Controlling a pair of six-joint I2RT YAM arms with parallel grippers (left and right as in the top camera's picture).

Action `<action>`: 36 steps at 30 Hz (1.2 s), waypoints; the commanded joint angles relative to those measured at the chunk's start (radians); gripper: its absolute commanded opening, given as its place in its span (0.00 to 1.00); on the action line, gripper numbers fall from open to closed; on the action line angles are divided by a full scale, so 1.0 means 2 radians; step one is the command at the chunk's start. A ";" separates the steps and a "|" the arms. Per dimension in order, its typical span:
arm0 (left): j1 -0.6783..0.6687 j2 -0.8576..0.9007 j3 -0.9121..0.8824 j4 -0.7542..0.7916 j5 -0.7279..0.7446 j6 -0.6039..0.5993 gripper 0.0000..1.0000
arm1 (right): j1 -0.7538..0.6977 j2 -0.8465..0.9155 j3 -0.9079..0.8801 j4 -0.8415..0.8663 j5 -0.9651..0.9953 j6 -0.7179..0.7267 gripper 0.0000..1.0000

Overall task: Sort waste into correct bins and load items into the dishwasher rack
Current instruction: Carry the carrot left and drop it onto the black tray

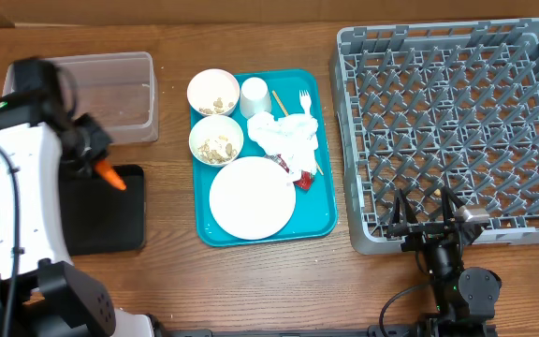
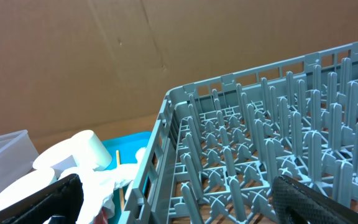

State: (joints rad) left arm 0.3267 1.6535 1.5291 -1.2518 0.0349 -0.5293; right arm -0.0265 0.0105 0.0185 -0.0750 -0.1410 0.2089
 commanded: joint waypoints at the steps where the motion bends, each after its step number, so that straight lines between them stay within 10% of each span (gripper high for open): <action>1: 0.044 -0.009 -0.048 0.010 0.030 -0.100 0.04 | -0.002 -0.004 -0.005 0.002 0.005 0.000 1.00; 8: 0.131 -0.009 -0.171 0.068 0.030 -0.201 0.04 | -0.002 -0.004 -0.005 0.002 0.005 0.000 1.00; 29: 0.218 -0.009 -0.234 0.190 0.005 -0.201 0.05 | -0.002 -0.004 -0.005 0.002 0.005 0.000 1.00; 34: 0.218 -0.005 -0.234 0.203 0.021 -0.201 0.23 | -0.002 -0.004 -0.005 0.002 0.005 0.000 1.00; 36: 0.216 -0.002 -0.234 0.212 0.050 -0.201 0.51 | -0.002 -0.004 -0.005 0.002 0.005 0.000 1.00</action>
State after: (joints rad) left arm 0.7609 1.6512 1.0672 -0.8448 0.0738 -0.9195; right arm -0.0261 0.0105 0.0185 -0.0753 -0.1402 0.2089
